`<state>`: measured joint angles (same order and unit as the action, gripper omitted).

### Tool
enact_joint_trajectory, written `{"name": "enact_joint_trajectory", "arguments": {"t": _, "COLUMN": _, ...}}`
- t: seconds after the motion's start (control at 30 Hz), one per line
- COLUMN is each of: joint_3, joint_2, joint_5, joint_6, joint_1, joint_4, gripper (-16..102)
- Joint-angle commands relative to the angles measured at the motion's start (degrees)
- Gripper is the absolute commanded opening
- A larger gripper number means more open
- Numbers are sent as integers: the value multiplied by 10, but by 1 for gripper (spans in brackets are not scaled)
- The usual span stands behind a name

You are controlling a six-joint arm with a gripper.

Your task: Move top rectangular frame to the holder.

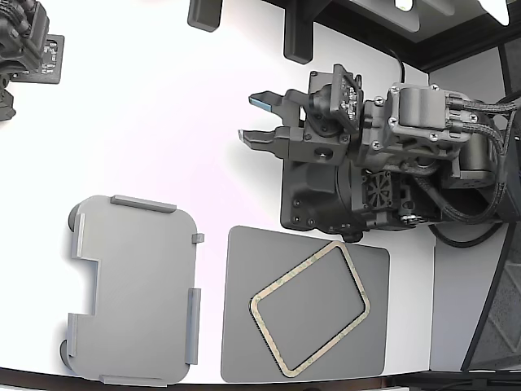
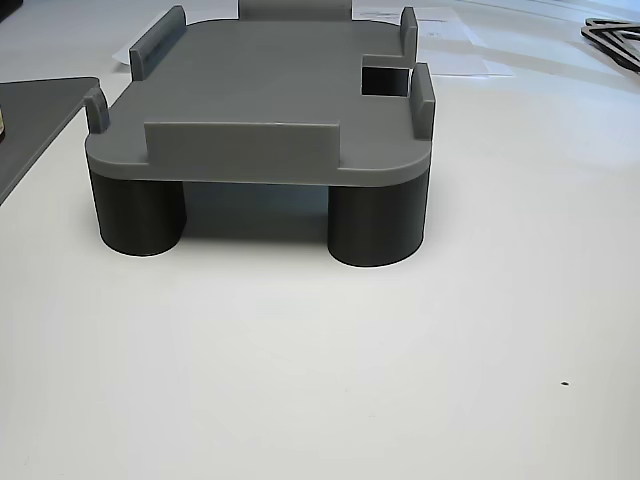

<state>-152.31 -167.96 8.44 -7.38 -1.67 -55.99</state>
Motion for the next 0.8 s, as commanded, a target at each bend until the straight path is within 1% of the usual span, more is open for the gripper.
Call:
{"name": "enact_joint_trajectory", "arguments": {"t": 0.0, "joint_3": 233, "joint_2": 235, "joint_5": -33, "joint_6": 68, "joint_1": -43, "joint_4": 60, "gripper": 100}}
{"name": "enact_joint_trajectory", "arguments": {"t": 0.17, "joint_3": 225, "joint_2": 250, "joint_5": -44, "joint_6": 66, "joint_1": -44, "joint_4": 62, "gripper": 100}}
{"name": "enact_joint_trajectory", "arguments": {"t": 0.27, "joint_3": 213, "joint_2": 250, "joint_5": -24, "joint_6": 60, "joint_1": -64, "joint_4": 76, "gripper": 100}}
{"name": "enact_joint_trajectory", "arguments": {"t": 0.33, "joint_3": 221, "joint_2": 260, "joint_5": -8, "joint_6": 48, "joint_1": -86, "joint_4": 69, "gripper": 100}}
{"name": "enact_joint_trajectory", "arguments": {"t": 0.47, "joint_3": 253, "joint_2": 287, "joint_5": 18, "joint_6": 2, "joint_1": -163, "joint_4": 21, "gripper": 100}}
{"name": "enact_joint_trajectory", "arguments": {"t": 0.6, "joint_3": 263, "joint_2": 300, "joint_5": 83, "joint_6": -73, "joint_1": -278, "joint_4": -18, "gripper": 100}}
{"name": "enact_joint_trajectory", "arguments": {"t": 0.67, "joint_3": 296, "joint_2": 333, "joint_5": 118, "joint_6": -118, "joint_1": -340, "joint_4": -59, "gripper": 100}}
{"name": "enact_joint_trajectory", "arguments": {"t": 0.7, "joint_3": 319, "joint_2": 357, "joint_5": 127, "joint_6": -142, "joint_1": -367, "joint_4": -85, "gripper": 100}}
{"name": "enact_joint_trajectory", "arguments": {"t": 0.77, "joint_3": 366, "joint_2": 410, "joint_5": 123, "joint_6": -186, "joint_1": -413, "joint_4": -141, "gripper": 100}}
